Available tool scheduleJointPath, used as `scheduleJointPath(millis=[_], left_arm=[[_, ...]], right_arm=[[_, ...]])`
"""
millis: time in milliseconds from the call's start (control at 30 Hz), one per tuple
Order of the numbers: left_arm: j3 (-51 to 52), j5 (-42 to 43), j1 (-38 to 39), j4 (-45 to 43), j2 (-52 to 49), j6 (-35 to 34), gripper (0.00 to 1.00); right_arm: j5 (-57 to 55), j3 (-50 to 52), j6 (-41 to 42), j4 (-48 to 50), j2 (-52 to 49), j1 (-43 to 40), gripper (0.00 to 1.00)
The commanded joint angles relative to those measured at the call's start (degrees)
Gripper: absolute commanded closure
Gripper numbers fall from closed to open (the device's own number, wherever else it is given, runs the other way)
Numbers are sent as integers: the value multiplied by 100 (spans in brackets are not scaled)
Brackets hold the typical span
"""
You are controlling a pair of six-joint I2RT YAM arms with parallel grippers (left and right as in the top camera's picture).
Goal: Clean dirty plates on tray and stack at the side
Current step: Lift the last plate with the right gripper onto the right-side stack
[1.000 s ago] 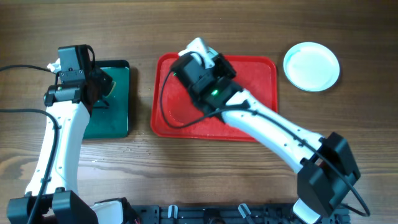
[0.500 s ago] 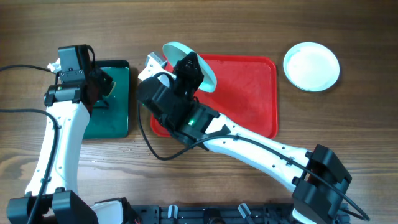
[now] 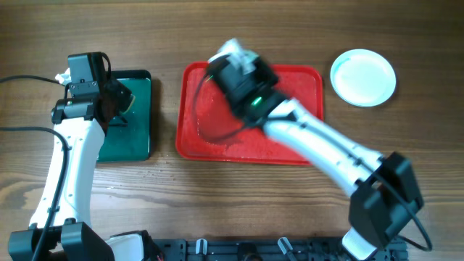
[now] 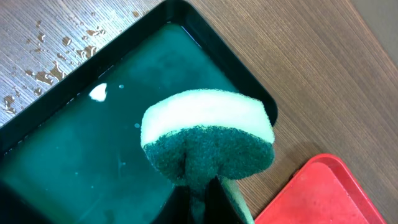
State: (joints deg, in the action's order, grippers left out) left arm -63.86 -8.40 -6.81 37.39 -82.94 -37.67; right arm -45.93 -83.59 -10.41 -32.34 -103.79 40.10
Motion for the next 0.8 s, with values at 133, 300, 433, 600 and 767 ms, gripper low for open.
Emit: scheduleJointPath(millis=[133,300,433,600,767], left_arm=[[20,44,-13,0,26,-50,96],[20,44,-13,0,26,-50,96],[20,46,-13,-2,24,-50,96],[20,46,-13,-2,9,-50,96],[20,46,-13,-2,4,-50,96]], right_arm=[[4286,-68,2712,-468,168,-3333,96],[5302,66,2754,-455,146,-5381,96],[5235,387,3023,-284,70,-6201,96],[5237,822,3012,310,-153,-6439,95],[5241,824,3128,476,-411,-6363,66]])
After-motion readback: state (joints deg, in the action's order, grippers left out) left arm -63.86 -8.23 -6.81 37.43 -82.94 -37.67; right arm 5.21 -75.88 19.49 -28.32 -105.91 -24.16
